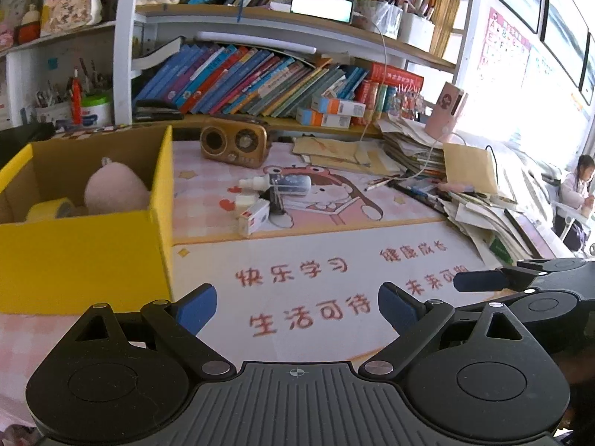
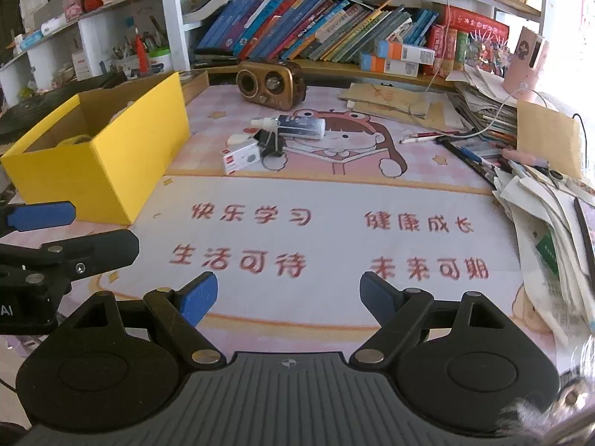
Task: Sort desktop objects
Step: 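Move both tools back toward the white bottle and small white-red box, then grasp the small white-red box with the left tool while the right tool approaches the black binder clip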
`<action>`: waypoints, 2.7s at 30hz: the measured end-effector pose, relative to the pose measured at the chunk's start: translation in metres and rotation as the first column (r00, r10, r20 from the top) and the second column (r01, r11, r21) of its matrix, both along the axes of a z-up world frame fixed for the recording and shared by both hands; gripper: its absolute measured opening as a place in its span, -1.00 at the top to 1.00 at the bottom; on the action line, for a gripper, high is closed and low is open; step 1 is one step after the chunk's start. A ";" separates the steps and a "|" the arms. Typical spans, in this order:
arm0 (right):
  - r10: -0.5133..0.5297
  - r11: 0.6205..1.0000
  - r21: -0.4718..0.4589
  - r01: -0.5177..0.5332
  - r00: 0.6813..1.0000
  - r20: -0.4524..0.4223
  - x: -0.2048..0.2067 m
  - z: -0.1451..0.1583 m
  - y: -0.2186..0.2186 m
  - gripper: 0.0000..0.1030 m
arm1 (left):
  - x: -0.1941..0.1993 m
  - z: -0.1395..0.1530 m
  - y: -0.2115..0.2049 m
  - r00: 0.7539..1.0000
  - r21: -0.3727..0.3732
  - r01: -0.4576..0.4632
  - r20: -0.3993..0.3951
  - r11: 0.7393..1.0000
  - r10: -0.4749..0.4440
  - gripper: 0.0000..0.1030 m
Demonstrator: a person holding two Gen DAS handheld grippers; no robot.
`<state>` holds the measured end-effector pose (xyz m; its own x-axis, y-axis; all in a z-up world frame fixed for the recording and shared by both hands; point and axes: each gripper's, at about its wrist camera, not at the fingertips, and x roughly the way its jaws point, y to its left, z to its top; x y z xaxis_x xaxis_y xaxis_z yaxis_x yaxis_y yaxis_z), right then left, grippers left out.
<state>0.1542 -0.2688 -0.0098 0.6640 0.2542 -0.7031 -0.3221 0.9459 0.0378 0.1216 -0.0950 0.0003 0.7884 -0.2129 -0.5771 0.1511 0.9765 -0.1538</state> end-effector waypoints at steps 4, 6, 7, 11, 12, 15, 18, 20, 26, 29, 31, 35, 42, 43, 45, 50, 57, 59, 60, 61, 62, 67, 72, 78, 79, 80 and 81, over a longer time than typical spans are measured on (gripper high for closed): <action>0.017 1.000 0.001 -0.017 1.000 -0.008 0.023 0.000 -0.011 -0.61 | 0.019 -0.002 -0.013 1.000 0.000 -0.005 -0.013 1.000 0.005 -0.86; 0.026 1.000 0.001 -0.026 1.000 -0.014 0.033 -0.001 -0.016 -0.61 | 0.028 -0.003 -0.019 1.000 0.002 -0.010 -0.020 1.000 0.010 -0.86; 0.030 1.000 0.002 -0.030 0.999 -0.017 0.039 -0.001 -0.019 -0.61 | 0.032 -0.003 -0.023 1.000 0.001 -0.012 -0.024 1.000 0.012 -0.86; 0.050 0.999 0.008 -0.050 0.998 -0.027 0.059 -0.003 -0.030 -0.61 | 0.046 -0.002 -0.034 0.999 0.006 -0.027 -0.033 1.000 0.028 -0.86; 0.058 0.998 0.011 -0.057 0.998 -0.030 0.065 -0.003 -0.032 -0.61 | 0.049 -0.002 -0.037 0.999 0.008 -0.034 -0.034 0.999 0.035 -0.86; 0.083 0.996 0.018 -0.082 0.996 -0.034 0.080 -0.004 -0.037 -0.61 | 0.059 -0.002 -0.044 0.997 0.014 -0.063 -0.040 0.998 0.064 -0.86; 0.113 0.993 0.027 -0.112 0.993 -0.036 0.095 -0.005 -0.042 -0.61 | 0.068 -0.001 -0.048 0.994 0.017 -0.093 -0.047 0.996 0.094 -0.86; 0.130 0.991 0.034 -0.128 0.991 -0.036 0.104 -0.005 -0.045 -0.61 | 0.075 -0.002 -0.050 0.992 0.016 -0.115 -0.054 0.993 0.115 -0.86; 0.167 0.984 0.067 -0.164 0.985 -0.039 0.131 -0.008 -0.053 -0.61 | 0.091 -0.004 -0.054 0.980 0.013 -0.186 -0.071 0.982 0.187 -0.86; 0.174 0.982 0.085 -0.170 0.984 -0.043 0.144 -0.010 -0.056 -0.61 | 0.100 -0.006 -0.056 0.973 0.018 -0.214 -0.080 0.977 0.214 -0.86; 0.178 0.980 0.093 -0.173 0.983 -0.045 0.153 -0.013 -0.059 -0.61 | 0.105 -0.008 -0.057 0.971 0.019 -0.224 -0.083 0.974 0.225 -0.86; 0.187 0.978 0.099 -0.182 0.981 -0.046 0.166 -0.015 -0.061 -0.61 | 0.116 -0.010 -0.060 0.968 0.025 -0.235 -0.084 0.972 0.236 -0.86; 0.204 0.975 0.098 -0.198 0.977 -0.054 0.188 -0.021 -0.060 -0.61 | 0.135 -0.018 -0.060 0.962 0.051 -0.254 -0.091 0.966 0.258 -0.86; 0.208 0.975 0.095 -0.202 0.977 -0.054 0.192 -0.022 -0.058 -0.61 | 0.139 -0.020 -0.060 0.961 0.057 -0.256 -0.093 0.965 0.260 -0.85; 0.217 0.973 0.092 -0.211 0.975 -0.052 0.198 -0.024 -0.055 -0.61 | 0.145 -0.024 -0.058 0.960 0.073 -0.258 -0.095 0.963 0.264 -0.83; 0.247 0.966 0.088 -0.243 0.968 -0.043 0.218 -0.028 -0.045 -0.61 | 0.162 -0.034 -0.055 0.956 0.126 -0.263 -0.098 0.956 0.276 -0.75; 0.267 0.958 0.119 -0.260 0.963 -0.047 0.243 -0.029 -0.030 -0.57 | 0.180 -0.049 -0.046 0.940 0.181 -0.313 -0.082 0.932 0.332 -0.24; 0.266 0.957 0.132 -0.258 0.963 -0.048 0.246 -0.028 -0.027 -0.57 | 0.185 -0.053 -0.043 0.938 0.184 -0.315 -0.091 0.931 0.335 -0.19; 0.269 0.956 0.137 -0.260 0.962 -0.048 0.247 -0.028 -0.026 -0.57 | 0.187 -0.056 -0.043 0.938 0.190 -0.311 -0.093 0.931 0.333 -0.17; 0.273 0.954 0.141 -0.264 0.961 -0.048 0.248 -0.028 -0.024 -0.57 | 0.190 -0.058 -0.043 0.939 0.196 -0.308 -0.094 0.931 0.331 -0.17; 0.277 0.953 0.144 -0.268 0.960 -0.048 0.248 -0.028 -0.022 -0.57 | 0.193 -0.060 -0.043 0.939 0.203 -0.305 -0.096 0.930 0.329 -0.17; 0.300 0.945 0.150 -0.290 0.952 -0.051 0.251 -0.027 -0.013 -0.57 | 0.208 -0.070 -0.040 0.943 0.218 -0.282 -0.117 0.934 0.312 -0.03; 0.318 0.938 0.166 -0.306 0.947 -0.050 0.255 -0.025 -0.006 -0.57 | 0.209 -0.076 -0.042 0.946 0.240 -0.266 -0.122 0.934 0.301 0.56; 0.338 0.928 0.193 -0.318 0.938 -0.080 0.264 -0.032 0.007 -0.57 | 0.183 -0.072 -0.045 0.943 0.242 -0.270 -0.131 0.932 0.307 0.72; 0.342 0.926 0.199 -0.320 0.936 -0.087 0.266 -0.034 0.010 -0.57 | 0.177 -0.070 -0.044 0.940 0.237 -0.277 -0.134 0.931 0.314 0.72; 0.346 0.924 0.205 -0.322 0.933 -0.093 0.268 -0.036 0.013 -0.57 | 0.170 -0.067 -0.043 0.936 0.230 -0.287 -0.137 0.930 0.323 0.72; 0.350 0.922 0.210 -0.324 0.931 -0.100 0.270 -0.037 0.016 -0.57 | 0.164 -0.066 -0.041 0.933 0.223 -0.297 -0.141 0.928 0.333 0.72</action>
